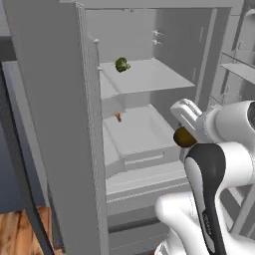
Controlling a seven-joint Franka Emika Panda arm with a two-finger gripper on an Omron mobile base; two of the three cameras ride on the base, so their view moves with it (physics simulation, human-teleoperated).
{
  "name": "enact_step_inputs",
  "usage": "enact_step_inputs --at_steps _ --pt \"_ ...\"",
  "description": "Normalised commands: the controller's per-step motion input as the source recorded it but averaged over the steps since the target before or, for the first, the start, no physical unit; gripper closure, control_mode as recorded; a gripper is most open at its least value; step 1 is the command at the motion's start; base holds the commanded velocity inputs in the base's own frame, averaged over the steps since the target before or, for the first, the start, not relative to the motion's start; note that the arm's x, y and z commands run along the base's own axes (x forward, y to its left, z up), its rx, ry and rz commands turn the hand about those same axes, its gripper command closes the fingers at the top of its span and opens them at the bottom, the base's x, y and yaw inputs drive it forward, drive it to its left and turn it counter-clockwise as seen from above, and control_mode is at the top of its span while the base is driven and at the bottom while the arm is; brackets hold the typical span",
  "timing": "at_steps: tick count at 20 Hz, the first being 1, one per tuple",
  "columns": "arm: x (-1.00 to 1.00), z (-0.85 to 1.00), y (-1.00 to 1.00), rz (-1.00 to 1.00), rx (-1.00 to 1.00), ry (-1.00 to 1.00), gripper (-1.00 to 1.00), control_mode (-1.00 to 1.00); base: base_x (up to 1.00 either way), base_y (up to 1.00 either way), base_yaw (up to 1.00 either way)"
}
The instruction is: Transport the chicken drumstick and avocado to the fridge. Place the chicken drumstick on the rack containing meat and place the avocado on the rack containing the vegetable, ensuring meats and vegetables are on different racks.
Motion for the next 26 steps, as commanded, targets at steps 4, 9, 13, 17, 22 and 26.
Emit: enact_step_inputs --at_steps 4,9,13,17,22,26 --pt "0.0 0.0 0.0 0.0 0.0 0.0 1.0 1.0 1.0 0.78 -0.31" --pt "0.0 0.0 0.0 0.0 0.0 0.0 1.0 1.0 1.0 0.27 -0.07" --pt "0.0 0.0 0.0 0.0 0.0 0.0 1.0 1.0 0.99 0.0 0.17" --pt "0.0 0.0 0.0 0.0 0.0 0.0 1.0 1.0 0.78 0.0 0.11" --pt "0.0 0.15 0.0 0.0 0.0 -0.02 1.0 -1.0 0.38 0.0 0.0" --pt "0.1 0.51 0.04 0.0 0.0 -0.01 1.0 -1.0 0.0 0.0 0.0"
